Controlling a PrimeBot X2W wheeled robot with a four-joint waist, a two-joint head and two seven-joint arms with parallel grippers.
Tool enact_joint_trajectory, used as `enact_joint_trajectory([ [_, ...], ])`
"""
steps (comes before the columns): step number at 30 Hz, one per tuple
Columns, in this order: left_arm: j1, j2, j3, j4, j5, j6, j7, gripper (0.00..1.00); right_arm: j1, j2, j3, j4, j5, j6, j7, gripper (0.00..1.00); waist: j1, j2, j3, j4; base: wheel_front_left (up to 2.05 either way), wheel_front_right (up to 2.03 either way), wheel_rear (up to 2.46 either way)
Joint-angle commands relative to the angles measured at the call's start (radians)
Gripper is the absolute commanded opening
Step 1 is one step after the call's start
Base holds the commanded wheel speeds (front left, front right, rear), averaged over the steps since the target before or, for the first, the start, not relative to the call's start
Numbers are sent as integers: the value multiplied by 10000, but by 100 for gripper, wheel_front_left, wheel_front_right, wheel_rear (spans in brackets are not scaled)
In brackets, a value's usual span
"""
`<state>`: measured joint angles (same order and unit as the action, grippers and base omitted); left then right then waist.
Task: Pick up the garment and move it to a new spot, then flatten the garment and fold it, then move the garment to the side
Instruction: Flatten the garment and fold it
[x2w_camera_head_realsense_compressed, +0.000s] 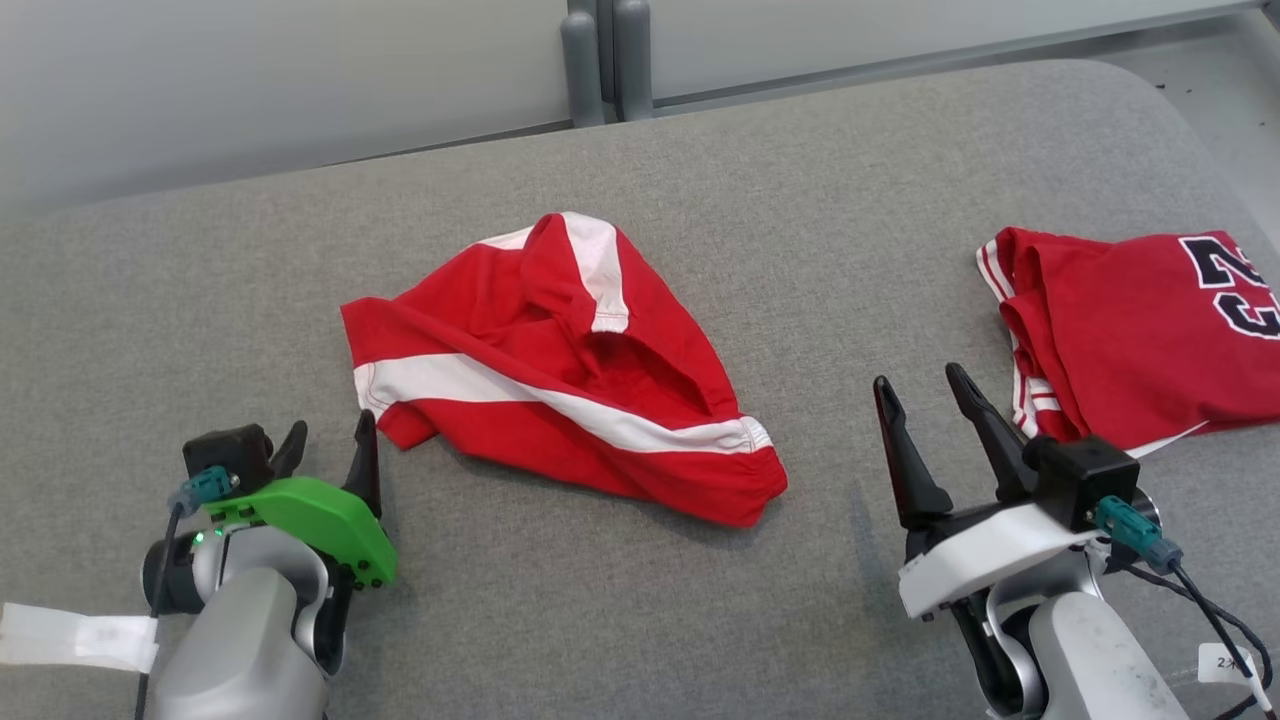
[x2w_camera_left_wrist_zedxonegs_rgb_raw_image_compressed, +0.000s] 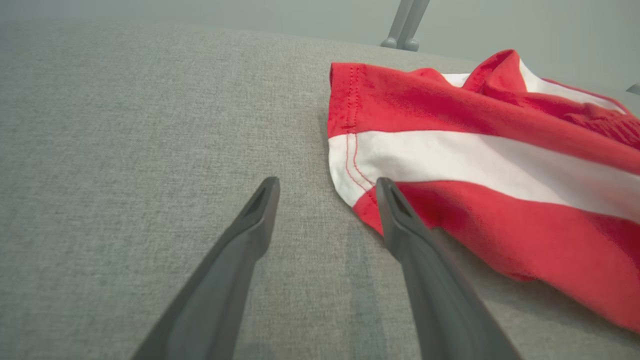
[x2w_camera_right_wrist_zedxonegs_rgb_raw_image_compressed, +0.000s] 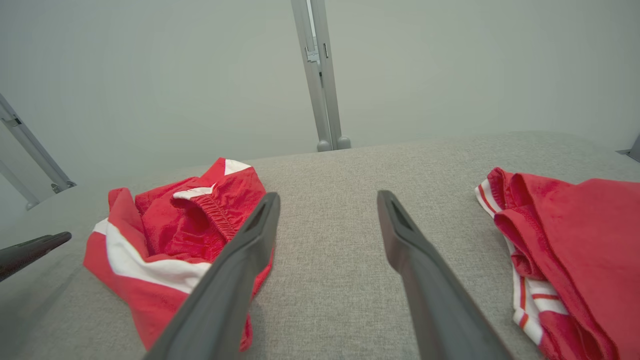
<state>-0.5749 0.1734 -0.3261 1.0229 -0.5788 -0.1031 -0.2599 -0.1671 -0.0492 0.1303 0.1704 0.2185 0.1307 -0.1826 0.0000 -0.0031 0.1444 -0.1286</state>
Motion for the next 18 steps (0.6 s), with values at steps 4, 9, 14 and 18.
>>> enact_joint_trajectory([
  [4, 1066, -257, 278, -1104, 2, 35, -41, 100, 558, -27, -12, -87, -10, 1, 143, 100, 0, 31, -599, 284, 0, 0, 0],
  [9, 2060, -444, 565, -2546, 303, 257, -43, 100, 714, -28, 167, 20, -5, 1, 373, 100, 0, 31, -761, 436, 0, 0, 0],
  [14, 2998, -540, 852, -4042, 596, 515, -43, 100, 356, -31, 622, 531, 28, 1, 730, 100, 0, 31, -828, 675, 0, 0, 0],
  [18, 3531, -596, 936, -4789, 721, 638, -40, 100, 98, -31, 830, 1064, -57, 1, 916, 100, 0, 31, -850, 851, 0, 0, 0],
])
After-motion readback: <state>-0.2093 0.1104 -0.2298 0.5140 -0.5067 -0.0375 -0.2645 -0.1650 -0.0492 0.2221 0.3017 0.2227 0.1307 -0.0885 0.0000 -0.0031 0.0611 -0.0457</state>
